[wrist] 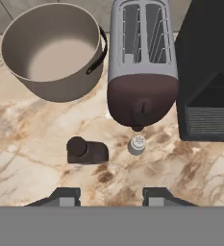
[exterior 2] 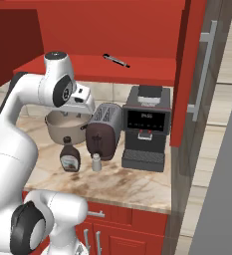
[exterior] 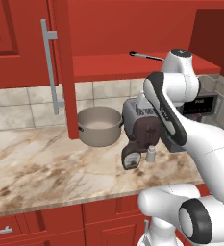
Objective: Pick the shaker and syrup bottle from the counter and place them in the cabinet.
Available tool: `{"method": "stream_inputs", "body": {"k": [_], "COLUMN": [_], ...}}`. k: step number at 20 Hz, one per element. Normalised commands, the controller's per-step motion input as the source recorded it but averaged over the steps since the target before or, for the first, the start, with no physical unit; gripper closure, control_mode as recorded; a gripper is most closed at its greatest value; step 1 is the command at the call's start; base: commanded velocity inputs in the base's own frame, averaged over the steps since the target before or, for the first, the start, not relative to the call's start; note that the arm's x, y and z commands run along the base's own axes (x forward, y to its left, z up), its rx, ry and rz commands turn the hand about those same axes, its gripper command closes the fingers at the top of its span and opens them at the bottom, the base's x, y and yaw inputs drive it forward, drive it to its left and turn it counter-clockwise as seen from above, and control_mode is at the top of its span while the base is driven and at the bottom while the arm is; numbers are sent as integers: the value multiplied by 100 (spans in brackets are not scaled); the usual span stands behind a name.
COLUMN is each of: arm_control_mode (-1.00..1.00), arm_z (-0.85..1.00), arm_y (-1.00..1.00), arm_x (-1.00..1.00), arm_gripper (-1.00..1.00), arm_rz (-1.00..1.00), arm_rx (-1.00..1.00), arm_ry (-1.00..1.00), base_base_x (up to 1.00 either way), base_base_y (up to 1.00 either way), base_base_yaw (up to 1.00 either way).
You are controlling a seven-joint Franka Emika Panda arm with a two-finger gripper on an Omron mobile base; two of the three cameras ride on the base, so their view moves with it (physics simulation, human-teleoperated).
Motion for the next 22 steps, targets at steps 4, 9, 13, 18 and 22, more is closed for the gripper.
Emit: {"method": "stream_inputs", "body": {"k": [4, 9, 13, 18, 22], "arm_control_mode": [-100, -100, -100, -100, -100], "arm_z": [-2, -10, -10, -11, -14], "arm_y": [-1, -11, -10, -12, -10], "arm_x": [-13, -28, -31, -31, -26], "arm_gripper": [-100, -100, -100, -100, -100], "arm_rz": [0, 2, 4, 6, 8], "arm_rx": [0, 0, 0, 0, 0], "arm_ry": [0, 0, -1, -3, -4], "base_base_x": [0, 0, 0, 0, 0], "base_base_y": [0, 0, 0, 0, 0], "base_base_yaw": [0, 0, 0, 0, 0]}}
